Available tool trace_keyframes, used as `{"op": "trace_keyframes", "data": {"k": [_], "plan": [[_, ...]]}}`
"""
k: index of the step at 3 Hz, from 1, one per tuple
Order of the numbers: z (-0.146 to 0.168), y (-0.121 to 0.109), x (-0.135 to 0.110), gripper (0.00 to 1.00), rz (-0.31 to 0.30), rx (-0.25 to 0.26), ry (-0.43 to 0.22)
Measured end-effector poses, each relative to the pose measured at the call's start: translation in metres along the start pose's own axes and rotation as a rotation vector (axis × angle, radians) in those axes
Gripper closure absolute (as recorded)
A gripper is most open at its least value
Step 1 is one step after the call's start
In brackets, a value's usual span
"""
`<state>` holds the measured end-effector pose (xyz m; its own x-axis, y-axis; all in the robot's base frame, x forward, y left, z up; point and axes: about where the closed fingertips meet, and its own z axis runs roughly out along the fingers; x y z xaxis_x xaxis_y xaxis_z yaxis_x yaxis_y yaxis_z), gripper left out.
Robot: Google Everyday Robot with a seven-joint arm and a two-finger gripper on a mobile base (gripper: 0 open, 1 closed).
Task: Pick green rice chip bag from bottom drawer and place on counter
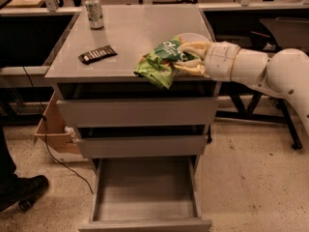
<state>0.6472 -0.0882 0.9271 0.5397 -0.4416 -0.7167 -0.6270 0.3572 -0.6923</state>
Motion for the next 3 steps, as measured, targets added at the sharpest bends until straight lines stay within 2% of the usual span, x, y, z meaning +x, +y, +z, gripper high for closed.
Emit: {"op": "trace_keyframes", "data": {"k": [1,2,3], "plan": [[0.048,-0.025,0.017,1.00,0.044,0.020,-0.005],[0.077,-0.033,0.025,1.00,0.065,0.020,-0.006],[0.109,-0.038,0.019,1.00,0.047,-0.007,-0.010]]}}
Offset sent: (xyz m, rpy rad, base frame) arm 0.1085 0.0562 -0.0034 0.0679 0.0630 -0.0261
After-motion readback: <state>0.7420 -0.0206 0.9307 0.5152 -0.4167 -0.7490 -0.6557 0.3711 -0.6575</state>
